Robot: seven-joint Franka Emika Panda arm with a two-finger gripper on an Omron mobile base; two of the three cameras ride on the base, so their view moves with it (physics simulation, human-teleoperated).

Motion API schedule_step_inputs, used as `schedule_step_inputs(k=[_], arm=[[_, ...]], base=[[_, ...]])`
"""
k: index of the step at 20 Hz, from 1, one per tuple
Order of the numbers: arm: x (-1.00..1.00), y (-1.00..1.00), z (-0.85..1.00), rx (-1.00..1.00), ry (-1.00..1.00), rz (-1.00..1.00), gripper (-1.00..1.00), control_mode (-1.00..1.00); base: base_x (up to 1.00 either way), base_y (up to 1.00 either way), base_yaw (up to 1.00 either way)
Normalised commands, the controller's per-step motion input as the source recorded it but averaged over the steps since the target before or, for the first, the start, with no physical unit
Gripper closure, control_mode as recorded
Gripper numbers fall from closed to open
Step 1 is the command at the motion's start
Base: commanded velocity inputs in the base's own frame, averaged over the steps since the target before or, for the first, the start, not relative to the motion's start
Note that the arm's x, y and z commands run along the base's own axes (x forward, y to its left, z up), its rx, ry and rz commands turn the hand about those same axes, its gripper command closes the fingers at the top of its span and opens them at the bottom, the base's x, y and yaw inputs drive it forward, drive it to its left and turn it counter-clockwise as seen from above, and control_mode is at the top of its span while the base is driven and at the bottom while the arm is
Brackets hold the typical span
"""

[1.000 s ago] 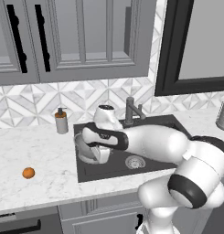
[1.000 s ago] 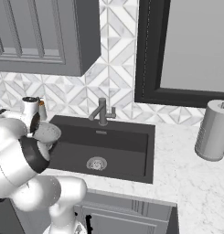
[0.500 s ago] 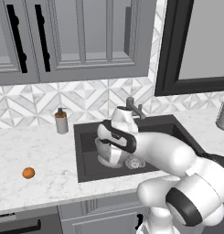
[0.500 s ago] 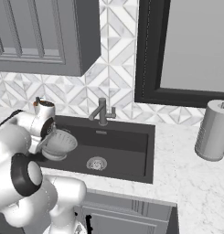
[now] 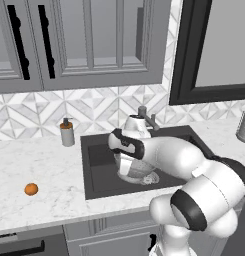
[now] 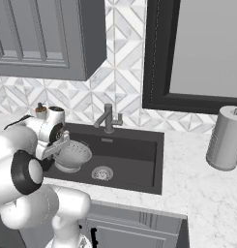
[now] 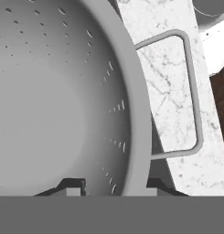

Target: Put the colander in the sink, put the tangerine in the colander, and turn on the sink faucet and pour water over the colander.

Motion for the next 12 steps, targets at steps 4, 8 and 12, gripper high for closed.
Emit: schedule_step_inputs(k=[4, 8, 12], arm=[[0.16, -0.01, -0.13, -0.15, 0.14, -0.25, 1.0, -1.0], [0.29, 0.0, -0.1, -0.17, 0.1, -0.24, 1.0, -1.0], [0.48, 0.0, -0.16, -0.1, 0.03, -0.15, 1.0, -1.0]], base=[[0.0, 0.0, 0.0], [0.0, 0.0, 0.0], [0.0, 0.0, 0.0]])
